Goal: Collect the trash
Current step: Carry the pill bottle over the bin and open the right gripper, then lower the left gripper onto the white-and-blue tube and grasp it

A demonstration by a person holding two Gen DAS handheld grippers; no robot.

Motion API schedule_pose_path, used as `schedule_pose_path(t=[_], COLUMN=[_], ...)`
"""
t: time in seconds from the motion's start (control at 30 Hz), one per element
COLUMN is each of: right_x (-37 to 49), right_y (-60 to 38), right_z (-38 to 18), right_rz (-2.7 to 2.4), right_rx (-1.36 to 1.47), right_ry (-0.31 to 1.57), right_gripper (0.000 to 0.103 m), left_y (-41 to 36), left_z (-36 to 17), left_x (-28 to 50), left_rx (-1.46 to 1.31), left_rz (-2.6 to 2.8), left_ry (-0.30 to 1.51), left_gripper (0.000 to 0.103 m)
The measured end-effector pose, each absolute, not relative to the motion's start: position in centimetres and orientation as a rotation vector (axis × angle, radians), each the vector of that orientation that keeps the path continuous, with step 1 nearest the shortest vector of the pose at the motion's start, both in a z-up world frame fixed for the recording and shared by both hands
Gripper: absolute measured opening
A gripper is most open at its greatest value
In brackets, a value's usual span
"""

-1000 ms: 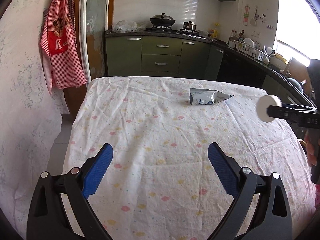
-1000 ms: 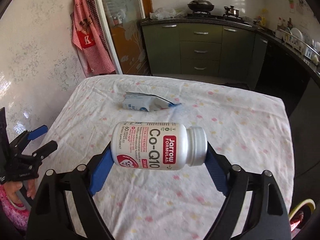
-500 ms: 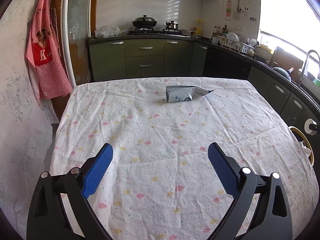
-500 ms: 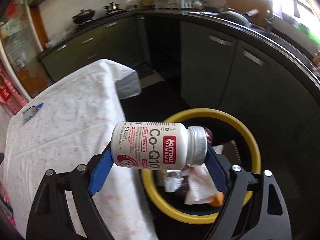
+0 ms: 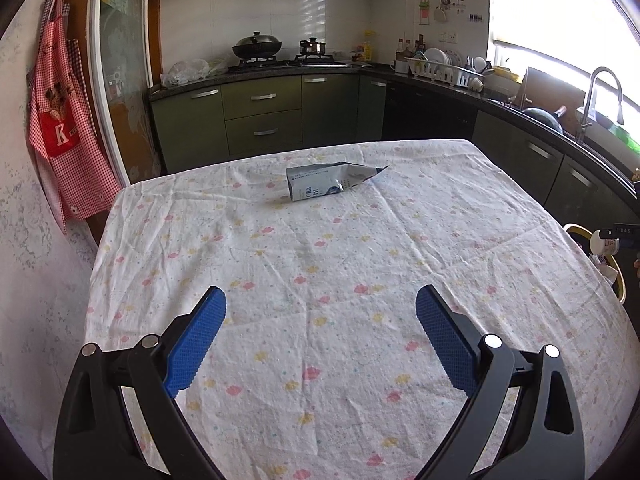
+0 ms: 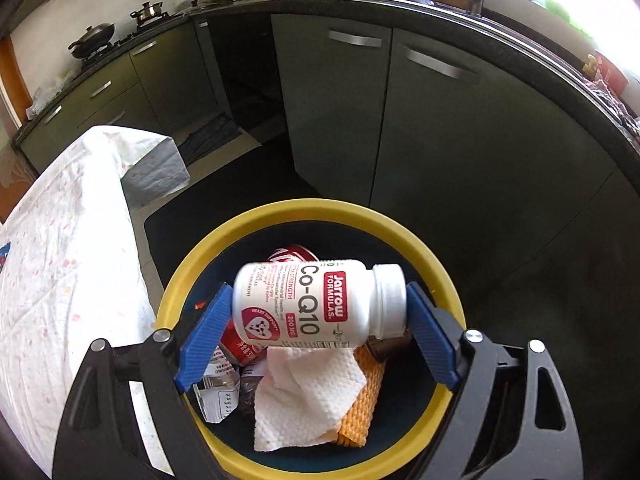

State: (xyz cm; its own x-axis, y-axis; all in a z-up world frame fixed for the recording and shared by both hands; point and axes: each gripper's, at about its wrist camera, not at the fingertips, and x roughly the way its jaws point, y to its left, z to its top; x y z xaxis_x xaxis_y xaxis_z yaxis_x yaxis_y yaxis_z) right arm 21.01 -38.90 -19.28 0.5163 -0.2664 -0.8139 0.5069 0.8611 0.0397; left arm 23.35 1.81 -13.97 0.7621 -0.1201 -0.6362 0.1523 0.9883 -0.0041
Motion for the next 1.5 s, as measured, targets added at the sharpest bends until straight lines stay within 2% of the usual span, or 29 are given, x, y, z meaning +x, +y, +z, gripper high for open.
schedule_pose_path(t=[0.07, 0.57, 0.87, 1.17, 1.27, 1.33, 1.5], right_x=[19.9, 12.9, 13.6, 15.2, 16.0, 16.5, 17.7], right_y=[-38.6, -31.6, -29.3, -29.2, -29.2, -29.4, -29.1], right_z=[-18.4, -16.3, -15.8, -16.1, -16.2, -16.3, -16.7], right_rz=[-0.468, -0.290, -0.254, -0.287, -0.295, -0.299, -0.296], right_rx=[0.304, 0.278, 0.249, 0.244, 0.232, 0.226, 0.213], right_ry=[0.872, 0.803, 0.805, 0.825, 0.842, 0.851, 0.871], right_gripper=[0.082, 0.086, 0.086, 0.087, 0.087, 0.087, 0.087], left_y=[1.3, -2.0, -1.7, -3.2, -3.2, -3.2, -3.4], left_z=[-13.8, -10.5, -9.3, -11.7, -12.6, -13.3, -14.8], left_x=[23.3, 25.6, 34.8, 42.3, 43.9, 44.7, 45.6], left_rx=[0.061, 0.191, 0.321, 0.486, 0.481, 0.486, 0.513], left_rz=[-0.166, -0.401, -0.548, -0.658, -0.702, -0.719, -0.742], left_ry=[0.698, 0.689, 0.718, 0.779, 0.822, 0.847, 0.889], left_gripper=[0.098, 0.098, 0.098, 0.098, 0.096, 0.090, 0.082])
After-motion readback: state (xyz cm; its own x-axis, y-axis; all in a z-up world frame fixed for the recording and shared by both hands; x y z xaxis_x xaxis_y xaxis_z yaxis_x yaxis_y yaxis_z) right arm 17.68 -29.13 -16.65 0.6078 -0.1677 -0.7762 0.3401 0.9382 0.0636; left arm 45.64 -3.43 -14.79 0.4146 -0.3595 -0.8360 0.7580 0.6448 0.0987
